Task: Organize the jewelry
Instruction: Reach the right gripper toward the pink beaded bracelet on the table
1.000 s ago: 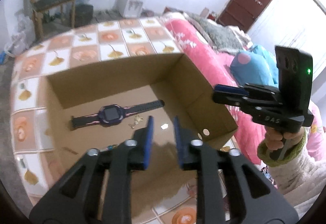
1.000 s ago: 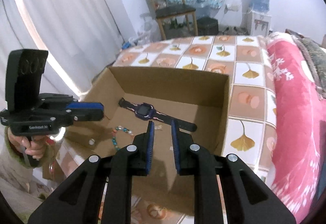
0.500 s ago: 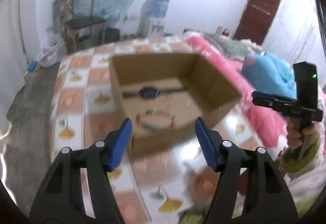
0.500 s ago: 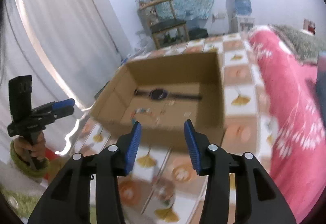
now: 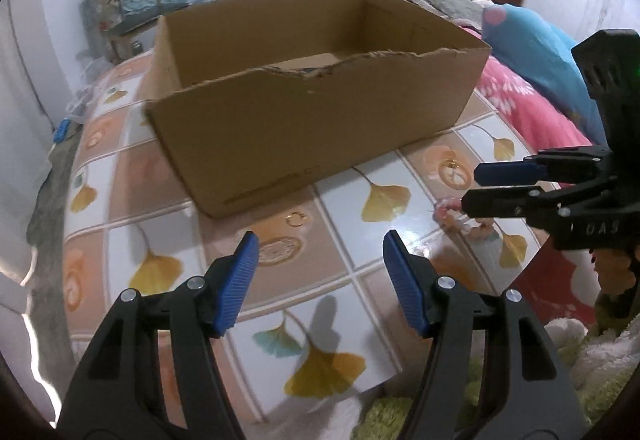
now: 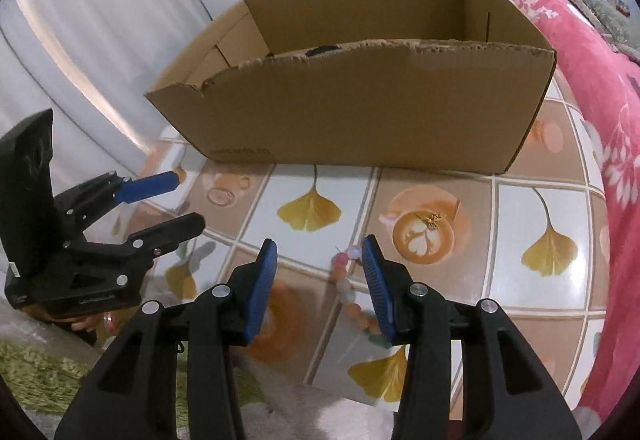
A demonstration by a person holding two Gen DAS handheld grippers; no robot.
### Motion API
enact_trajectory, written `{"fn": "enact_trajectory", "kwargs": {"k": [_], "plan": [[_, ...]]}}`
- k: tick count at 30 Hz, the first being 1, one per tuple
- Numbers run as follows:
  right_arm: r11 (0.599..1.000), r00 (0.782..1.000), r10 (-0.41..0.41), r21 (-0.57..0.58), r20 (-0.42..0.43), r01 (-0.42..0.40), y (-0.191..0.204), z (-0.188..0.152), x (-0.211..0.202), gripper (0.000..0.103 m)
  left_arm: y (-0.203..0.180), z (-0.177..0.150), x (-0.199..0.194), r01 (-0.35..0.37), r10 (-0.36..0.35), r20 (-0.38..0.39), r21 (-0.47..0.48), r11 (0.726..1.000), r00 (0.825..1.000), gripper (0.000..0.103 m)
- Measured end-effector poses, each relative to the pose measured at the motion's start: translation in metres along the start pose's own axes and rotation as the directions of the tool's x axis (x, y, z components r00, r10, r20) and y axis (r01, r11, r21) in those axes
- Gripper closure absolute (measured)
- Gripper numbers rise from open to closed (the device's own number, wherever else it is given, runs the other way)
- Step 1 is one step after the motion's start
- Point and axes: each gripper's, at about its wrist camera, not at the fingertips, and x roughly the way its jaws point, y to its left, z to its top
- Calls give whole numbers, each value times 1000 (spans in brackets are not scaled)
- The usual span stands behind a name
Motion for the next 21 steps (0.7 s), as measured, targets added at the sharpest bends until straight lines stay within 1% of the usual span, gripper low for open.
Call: {"fn": "enact_trajectory", "kwargs": {"k": [4, 10, 11, 12, 15, 17, 21], "plan": [[999, 999, -37, -2, 15, 37, -2, 1, -1, 59, -1, -2, 2, -33, 32, 17, 33, 999, 999, 43], [1000, 1000, 14, 15, 28, -14, -5, 4, 3, 59, -3, -9, -6, -47, 46, 24, 42, 998, 999, 44], [1000, 1000, 17, 11, 23, -17, -4, 4, 4, 59, -3, -11, -6, -54, 53, 22, 43, 998, 998, 45], [1000, 1000, 20, 7, 19, -21, -3, 4, 6, 59, -3, -11, -5, -56, 56, 18, 43, 997, 998, 49], [1000, 1000, 24, 9, 13, -24, -5, 1, 5, 59, -1, -9, 1, -53, 53, 11, 37, 998, 999, 51], [1000, 1000, 14, 19, 7, -14, -8, 0, 7, 59, 0, -7, 5, -55, 54, 7, 41, 998, 999, 54], [999, 999, -41, 26, 23, 40, -14, 1, 3, 59, 2, -2, 12, -36, 36, 2, 28, 999, 999, 60]]}}
